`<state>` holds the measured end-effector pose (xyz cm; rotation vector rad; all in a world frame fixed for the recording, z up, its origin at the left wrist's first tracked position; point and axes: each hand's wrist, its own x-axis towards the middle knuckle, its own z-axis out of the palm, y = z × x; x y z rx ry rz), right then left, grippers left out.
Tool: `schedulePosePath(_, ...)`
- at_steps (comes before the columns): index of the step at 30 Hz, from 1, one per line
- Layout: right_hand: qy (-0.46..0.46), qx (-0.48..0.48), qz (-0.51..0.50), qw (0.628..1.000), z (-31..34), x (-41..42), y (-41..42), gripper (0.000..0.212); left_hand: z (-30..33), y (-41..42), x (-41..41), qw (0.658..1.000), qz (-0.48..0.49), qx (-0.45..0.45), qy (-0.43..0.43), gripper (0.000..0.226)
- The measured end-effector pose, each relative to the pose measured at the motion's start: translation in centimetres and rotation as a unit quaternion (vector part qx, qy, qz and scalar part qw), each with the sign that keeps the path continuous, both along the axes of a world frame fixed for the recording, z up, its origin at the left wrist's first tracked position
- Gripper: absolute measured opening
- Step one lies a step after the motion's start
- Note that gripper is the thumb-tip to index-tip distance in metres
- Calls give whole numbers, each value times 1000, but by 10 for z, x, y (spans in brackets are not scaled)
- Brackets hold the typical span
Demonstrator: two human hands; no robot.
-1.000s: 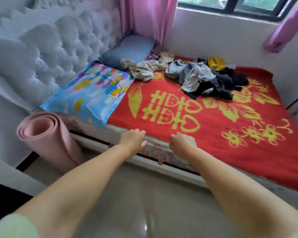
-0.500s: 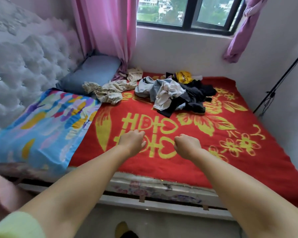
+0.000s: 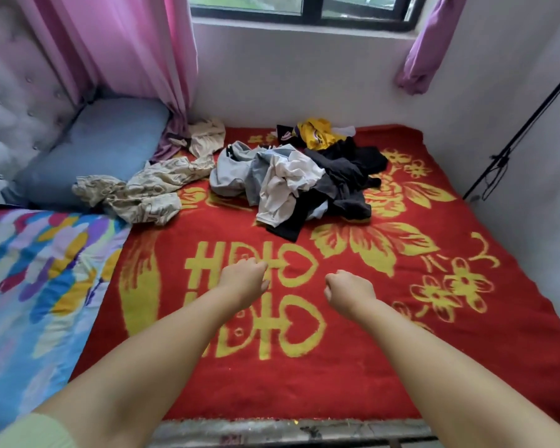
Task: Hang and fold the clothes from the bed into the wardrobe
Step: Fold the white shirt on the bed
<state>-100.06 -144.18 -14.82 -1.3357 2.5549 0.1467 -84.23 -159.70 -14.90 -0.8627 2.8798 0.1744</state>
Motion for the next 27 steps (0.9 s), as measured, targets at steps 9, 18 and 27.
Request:
schedulePosePath(9,-88,57,35,994,-85,-142,-96,30,-65,-63,-130,997,49,50,-30,35)
schedulePosePath(18,-150,59,6,987,-218,-229,-198,34,-171,-126,-237,993,68,70,-68,32)
schedulePosePath(27,-115,-2,80,990,-362,-230,-181,59,-261,-210,-286,988,136,74,-17,41)
